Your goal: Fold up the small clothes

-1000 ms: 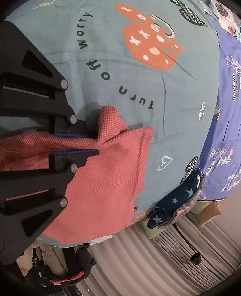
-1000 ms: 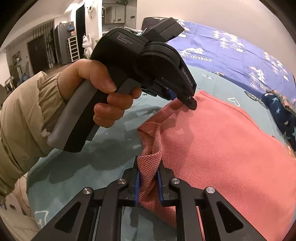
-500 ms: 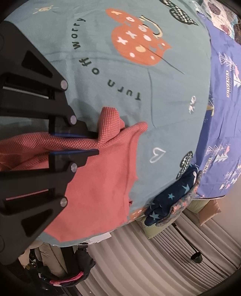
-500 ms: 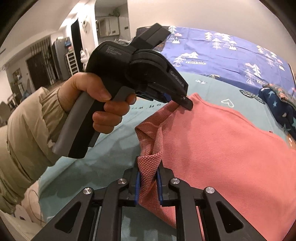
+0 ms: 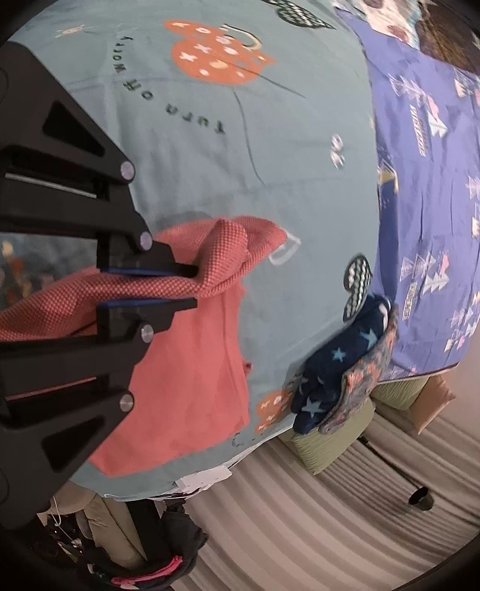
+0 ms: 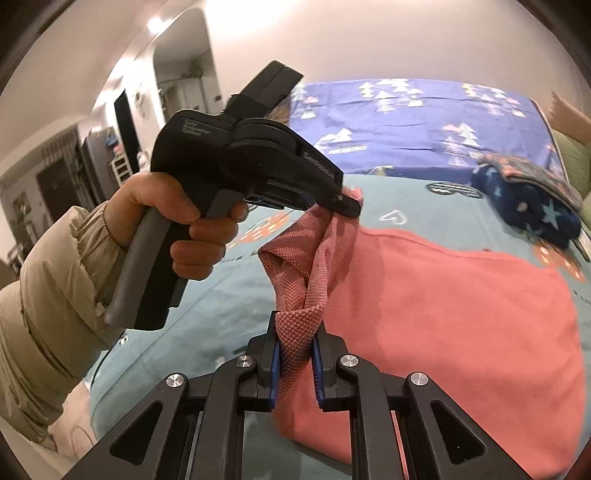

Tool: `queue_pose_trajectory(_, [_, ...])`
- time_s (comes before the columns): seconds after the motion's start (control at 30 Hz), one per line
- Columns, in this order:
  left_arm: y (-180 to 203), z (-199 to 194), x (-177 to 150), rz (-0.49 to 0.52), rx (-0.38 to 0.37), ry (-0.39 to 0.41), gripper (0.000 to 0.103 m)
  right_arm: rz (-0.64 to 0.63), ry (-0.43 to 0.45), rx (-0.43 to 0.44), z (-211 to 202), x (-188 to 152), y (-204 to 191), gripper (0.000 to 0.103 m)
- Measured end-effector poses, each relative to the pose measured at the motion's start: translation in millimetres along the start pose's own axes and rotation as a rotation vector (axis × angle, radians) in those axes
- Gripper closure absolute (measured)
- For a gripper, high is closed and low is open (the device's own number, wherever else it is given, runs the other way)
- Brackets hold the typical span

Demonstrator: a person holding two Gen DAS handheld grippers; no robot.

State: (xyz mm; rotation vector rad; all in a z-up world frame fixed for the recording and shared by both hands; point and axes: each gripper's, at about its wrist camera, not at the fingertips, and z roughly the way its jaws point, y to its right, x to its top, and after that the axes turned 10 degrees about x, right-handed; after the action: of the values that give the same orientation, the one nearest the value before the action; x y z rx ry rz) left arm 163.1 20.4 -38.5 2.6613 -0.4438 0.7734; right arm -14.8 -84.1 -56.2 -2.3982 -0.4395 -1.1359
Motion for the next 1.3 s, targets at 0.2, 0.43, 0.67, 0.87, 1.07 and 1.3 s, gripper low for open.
queue_pose_trajectory(0.2, [58, 1, 13, 0.082, 0.019, 0.01, 0.093, 0.083, 0.071, -0.007, -38, -7, 31, 0.091])
queue_pose_trajectory(0.43, [132, 10, 25, 0.178, 0.013, 0.003, 0.093, 0.159, 0.158, -0.028, -87, -17, 62, 0.091])
queue_pose_trajectory(0.67, [209, 37, 27, 0.279, -0.011, -0.028, 0.093, 0.247, 0.21, -0.101, -131, -38, 102, 0.091])
queue_pose_trajectory(0.87, [255, 69, 21, 0.333, -0.003, -0.077, 0.093, 0.381, 0.231, -0.136, -157, -58, 143, 0.091])
queue_pose_trajectory(1.07, [282, 102, 9, 0.39, 0.063, -0.123, 0.092, 0.494, 0.209, -0.126, -169, -81, 169, 0.091])
queue_pose_trajectory(1.3, [288, 115, 0, 0.415, 0.084, -0.14, 0.089, 0.55, 0.173, -0.104, -169, -99, 178, 0.091])
